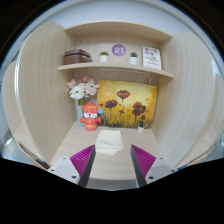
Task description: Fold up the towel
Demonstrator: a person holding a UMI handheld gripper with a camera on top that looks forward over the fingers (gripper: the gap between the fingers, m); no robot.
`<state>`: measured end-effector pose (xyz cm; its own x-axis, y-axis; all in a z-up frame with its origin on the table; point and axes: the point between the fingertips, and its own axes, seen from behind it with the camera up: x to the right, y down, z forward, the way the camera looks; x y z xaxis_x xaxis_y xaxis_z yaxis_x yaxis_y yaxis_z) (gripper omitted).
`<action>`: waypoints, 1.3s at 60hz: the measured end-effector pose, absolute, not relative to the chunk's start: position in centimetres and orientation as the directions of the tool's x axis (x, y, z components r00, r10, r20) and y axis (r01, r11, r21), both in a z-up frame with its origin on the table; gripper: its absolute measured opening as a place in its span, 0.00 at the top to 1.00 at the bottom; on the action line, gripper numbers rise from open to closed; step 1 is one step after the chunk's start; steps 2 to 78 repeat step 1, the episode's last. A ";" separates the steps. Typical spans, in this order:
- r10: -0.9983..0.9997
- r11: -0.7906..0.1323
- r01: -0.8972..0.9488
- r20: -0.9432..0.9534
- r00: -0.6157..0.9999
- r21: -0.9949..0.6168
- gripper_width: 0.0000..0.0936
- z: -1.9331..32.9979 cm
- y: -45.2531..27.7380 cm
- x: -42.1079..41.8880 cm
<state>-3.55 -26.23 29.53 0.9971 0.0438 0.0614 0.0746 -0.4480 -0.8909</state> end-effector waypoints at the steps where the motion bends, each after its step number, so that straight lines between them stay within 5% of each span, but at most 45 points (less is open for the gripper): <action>1: 0.044 -0.448 0.074 0.060 0.997 -0.891 0.26 29.5 -26.3 -3.6; 78: 0.044 -0.448 0.074 0.060 0.997 -0.891 0.26 29.5 -26.3 -3.6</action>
